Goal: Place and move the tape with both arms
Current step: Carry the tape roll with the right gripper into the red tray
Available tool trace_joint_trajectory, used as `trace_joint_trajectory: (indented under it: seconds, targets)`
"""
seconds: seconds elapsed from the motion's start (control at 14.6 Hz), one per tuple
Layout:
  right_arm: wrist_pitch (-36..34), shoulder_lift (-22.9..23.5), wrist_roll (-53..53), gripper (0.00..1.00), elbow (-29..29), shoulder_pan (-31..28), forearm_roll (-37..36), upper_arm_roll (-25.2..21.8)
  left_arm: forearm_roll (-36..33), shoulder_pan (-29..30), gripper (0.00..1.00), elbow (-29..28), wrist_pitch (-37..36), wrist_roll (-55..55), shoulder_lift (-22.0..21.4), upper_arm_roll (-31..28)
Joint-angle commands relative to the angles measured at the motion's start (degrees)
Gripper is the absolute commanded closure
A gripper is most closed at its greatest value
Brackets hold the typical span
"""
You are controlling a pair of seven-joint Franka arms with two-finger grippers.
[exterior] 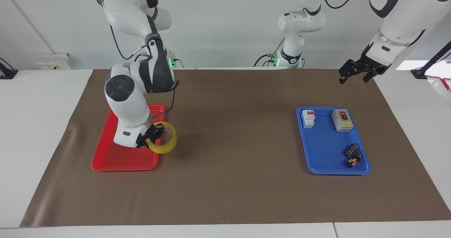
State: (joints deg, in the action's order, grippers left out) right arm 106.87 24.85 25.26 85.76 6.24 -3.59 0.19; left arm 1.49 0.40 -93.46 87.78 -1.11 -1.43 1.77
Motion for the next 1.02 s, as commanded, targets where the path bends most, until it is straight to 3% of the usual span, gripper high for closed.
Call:
trace_joint_trajectory:
  seconds: [0.0,0.41,0.96]
  targets:
    - [1.50,-4.19,8.21,1.00,6.78,-5.61,-0.63,0.95,0.89,0.48,0.00,-0.94,0.37,0.41,-1.03,-0.10]
    - [12.38,-8.85,15.35,1.00,21.89,-12.39,0.34,1.04,0.80,0.57,0.00,-0.94,0.37,0.41,-1.03,-0.10]
    - [18.01,-11.23,15.00,1.00,29.81,-12.31,1.65,1.04,0.89,0.57,0.00,-0.94,0.37,0.41,-1.03,-0.10]
